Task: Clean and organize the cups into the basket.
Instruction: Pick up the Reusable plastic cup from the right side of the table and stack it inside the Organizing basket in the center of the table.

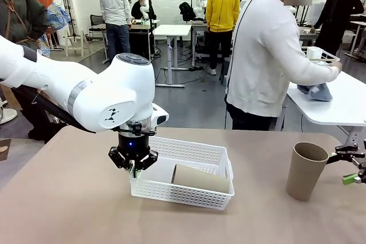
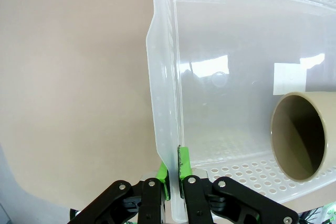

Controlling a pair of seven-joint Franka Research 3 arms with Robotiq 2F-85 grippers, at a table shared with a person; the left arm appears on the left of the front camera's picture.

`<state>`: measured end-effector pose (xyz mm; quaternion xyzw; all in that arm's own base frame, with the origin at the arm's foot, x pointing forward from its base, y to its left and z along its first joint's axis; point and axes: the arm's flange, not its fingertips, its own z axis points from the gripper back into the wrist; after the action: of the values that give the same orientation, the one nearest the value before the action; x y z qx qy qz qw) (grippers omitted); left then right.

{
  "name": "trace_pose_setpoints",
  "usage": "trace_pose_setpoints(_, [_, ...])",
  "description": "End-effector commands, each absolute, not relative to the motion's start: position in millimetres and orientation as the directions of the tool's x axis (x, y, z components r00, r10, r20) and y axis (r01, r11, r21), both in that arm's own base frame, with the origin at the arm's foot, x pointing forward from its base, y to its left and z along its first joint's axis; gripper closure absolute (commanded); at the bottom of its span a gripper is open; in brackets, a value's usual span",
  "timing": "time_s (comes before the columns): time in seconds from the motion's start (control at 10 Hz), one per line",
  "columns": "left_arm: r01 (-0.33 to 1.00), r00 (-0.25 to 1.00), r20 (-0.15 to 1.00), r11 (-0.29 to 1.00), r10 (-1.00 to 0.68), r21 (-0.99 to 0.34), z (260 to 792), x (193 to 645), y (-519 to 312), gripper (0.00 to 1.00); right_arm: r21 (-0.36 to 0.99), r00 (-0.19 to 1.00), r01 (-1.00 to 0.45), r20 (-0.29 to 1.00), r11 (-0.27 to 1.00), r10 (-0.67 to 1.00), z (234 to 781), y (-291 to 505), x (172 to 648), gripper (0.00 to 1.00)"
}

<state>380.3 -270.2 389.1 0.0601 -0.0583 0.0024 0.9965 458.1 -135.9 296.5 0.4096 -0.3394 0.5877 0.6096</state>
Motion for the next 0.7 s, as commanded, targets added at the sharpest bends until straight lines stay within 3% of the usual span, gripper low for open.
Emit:
trace_pose_setpoints(0.0, [-0.028, 0.992, 0.126, 0.992, 0.012, 0.121, 390.2, 379.9, -271.7, 1.00, 0.140, 0.125, -0.990, 0.882, 0.002, 0.454, 285.5, -125.6, 477.3, 0.00])
trace_pose_setpoints(0.6, [-0.028, 0.992, 0.126, 0.992, 0.012, 0.121, 390.2, 379.9, -271.7, 1.00, 0.179, 0.111, -0.980, 0.851, -0.086, 0.513, 261.8, -83.6, 506.3, 0.00])
